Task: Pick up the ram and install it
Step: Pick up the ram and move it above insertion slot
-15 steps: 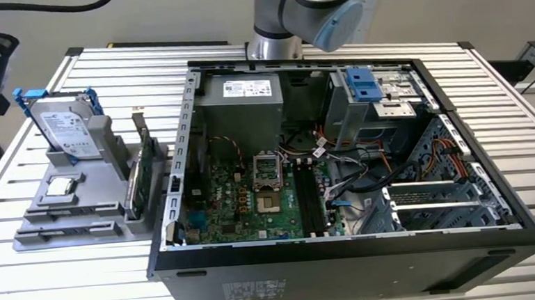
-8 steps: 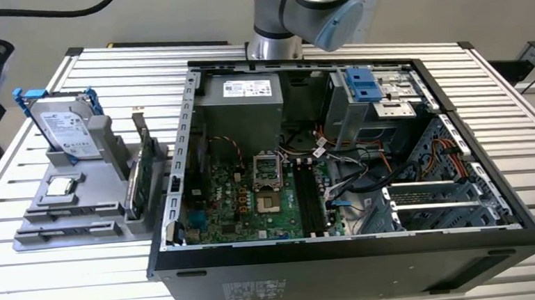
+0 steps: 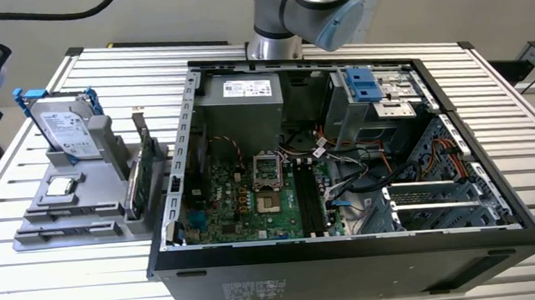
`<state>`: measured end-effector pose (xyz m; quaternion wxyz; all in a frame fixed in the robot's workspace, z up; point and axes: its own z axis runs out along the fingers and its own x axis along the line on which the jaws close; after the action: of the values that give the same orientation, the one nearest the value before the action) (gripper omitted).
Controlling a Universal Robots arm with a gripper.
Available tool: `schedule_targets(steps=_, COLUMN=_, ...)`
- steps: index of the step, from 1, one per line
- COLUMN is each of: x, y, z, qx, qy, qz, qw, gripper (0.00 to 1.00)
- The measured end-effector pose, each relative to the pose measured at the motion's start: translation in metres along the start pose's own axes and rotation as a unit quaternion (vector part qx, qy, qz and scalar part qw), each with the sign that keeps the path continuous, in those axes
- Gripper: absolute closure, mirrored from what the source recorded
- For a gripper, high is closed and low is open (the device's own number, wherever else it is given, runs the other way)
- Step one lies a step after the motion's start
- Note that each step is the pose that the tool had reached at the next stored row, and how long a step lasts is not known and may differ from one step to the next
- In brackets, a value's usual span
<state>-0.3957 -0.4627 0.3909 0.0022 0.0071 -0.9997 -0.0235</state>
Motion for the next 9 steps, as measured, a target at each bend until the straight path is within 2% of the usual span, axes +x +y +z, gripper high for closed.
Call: schedule_targets(steps=9, x=-0.0001, y=-0.0063, z=-0.0003, qx=0.0000, qy=0.0005, qz=-0.011, qw=0.9999, gripper=1.00)
